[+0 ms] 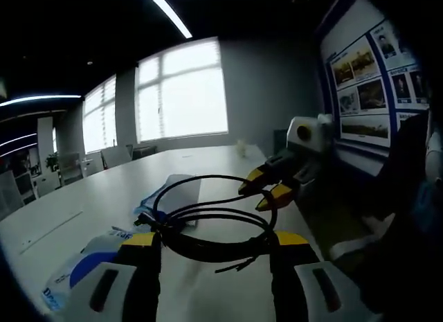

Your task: Arrange the tabletop items into an orderly group along one side of the table until the central work area is clear of visible clutter.

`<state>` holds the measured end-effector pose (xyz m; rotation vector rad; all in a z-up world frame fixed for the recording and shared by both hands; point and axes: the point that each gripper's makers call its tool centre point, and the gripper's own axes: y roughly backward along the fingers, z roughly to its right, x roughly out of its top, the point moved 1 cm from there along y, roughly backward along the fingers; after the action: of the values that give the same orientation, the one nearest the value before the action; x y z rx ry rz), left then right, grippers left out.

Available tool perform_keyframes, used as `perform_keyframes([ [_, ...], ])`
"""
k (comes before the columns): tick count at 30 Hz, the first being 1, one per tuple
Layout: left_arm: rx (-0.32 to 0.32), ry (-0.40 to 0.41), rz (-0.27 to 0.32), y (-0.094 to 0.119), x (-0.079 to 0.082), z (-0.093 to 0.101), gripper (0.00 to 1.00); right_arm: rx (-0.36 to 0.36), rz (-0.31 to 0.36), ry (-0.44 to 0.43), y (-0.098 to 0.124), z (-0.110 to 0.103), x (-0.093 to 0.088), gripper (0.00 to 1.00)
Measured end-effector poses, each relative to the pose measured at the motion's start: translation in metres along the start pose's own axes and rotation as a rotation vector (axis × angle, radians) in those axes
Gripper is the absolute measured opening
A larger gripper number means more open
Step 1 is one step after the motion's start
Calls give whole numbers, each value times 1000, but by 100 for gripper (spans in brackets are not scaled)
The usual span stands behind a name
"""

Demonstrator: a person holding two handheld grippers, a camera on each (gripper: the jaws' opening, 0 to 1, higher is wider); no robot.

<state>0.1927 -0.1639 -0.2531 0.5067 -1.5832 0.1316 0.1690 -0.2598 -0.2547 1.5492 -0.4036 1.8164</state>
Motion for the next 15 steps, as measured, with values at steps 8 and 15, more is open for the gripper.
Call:
perform_keyframes([
  [8,-6,9,2,-10,-6,0,62,-13,-11,-10,1,5,-9,19],
  [15,-6,36,-8,-18,-21,-1,62,-11,-27,-39,-4,6,-24,19],
])
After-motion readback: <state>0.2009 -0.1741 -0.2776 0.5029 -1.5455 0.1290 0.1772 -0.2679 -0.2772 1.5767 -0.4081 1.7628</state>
